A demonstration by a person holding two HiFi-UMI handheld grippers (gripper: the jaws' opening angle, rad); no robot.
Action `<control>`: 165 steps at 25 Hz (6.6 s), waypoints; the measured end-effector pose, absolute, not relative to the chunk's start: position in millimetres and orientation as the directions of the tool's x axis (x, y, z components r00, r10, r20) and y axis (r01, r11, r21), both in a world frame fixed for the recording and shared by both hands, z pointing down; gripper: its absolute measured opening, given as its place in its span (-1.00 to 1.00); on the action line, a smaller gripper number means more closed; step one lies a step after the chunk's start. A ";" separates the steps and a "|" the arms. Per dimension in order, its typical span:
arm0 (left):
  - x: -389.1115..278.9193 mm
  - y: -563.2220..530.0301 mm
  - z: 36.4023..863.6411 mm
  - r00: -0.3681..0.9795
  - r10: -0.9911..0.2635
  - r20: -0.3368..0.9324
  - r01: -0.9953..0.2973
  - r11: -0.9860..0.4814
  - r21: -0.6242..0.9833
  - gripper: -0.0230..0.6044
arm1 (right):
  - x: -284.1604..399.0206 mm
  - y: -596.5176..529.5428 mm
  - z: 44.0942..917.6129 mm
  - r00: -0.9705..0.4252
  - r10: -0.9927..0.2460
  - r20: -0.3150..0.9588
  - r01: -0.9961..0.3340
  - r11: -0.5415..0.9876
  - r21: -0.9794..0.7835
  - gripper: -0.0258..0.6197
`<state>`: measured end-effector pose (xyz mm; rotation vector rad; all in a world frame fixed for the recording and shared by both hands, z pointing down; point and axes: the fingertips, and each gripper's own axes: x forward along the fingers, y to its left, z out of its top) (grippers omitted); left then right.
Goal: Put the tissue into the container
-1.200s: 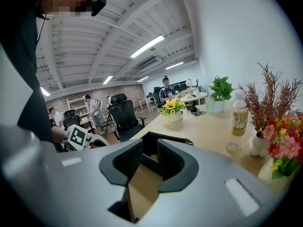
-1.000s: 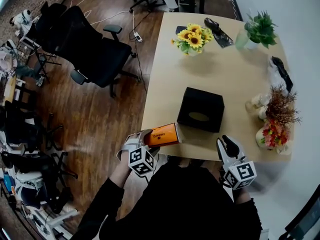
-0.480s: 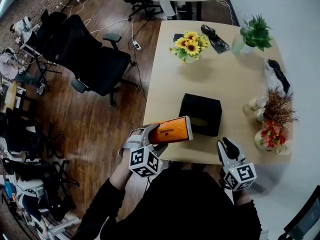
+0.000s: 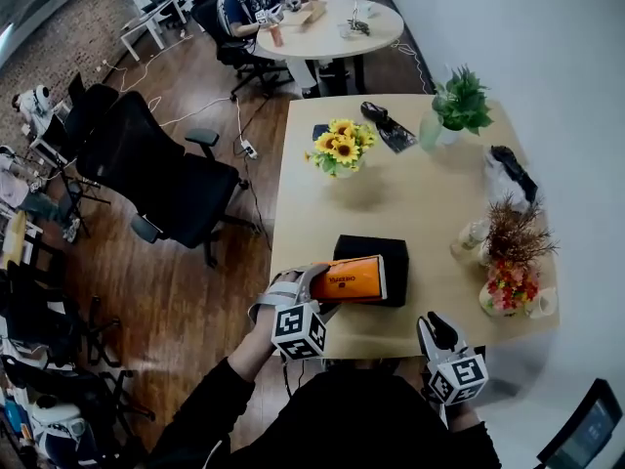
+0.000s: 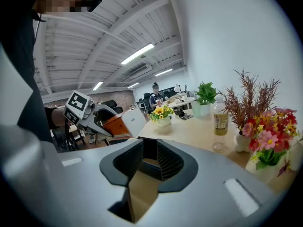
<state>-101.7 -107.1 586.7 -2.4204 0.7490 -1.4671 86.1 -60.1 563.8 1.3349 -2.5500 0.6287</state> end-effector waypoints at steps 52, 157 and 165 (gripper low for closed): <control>-42.9 -148.8 669.9 0.294 -0.347 0.891 -0.094 -0.938 -0.334 0.13 | 131.9 -51.8 575.0 -0.482 -0.790 0.380 -0.873 0.397 -0.282 -0.66; -51.0 -49.0 575.1 0.654 -0.551 0.518 -0.723 -0.657 0.213 0.07 | 101.0 -63.9 545.9 -0.538 -0.785 0.309 -0.842 0.483 -0.239 -0.68; -50.5 -49.0 578.7 0.650 -0.552 0.522 -0.726 -0.653 0.215 0.07 | 99.4 -63.9 546.7 -0.545 -0.779 0.310 -0.838 0.492 -0.238 -0.68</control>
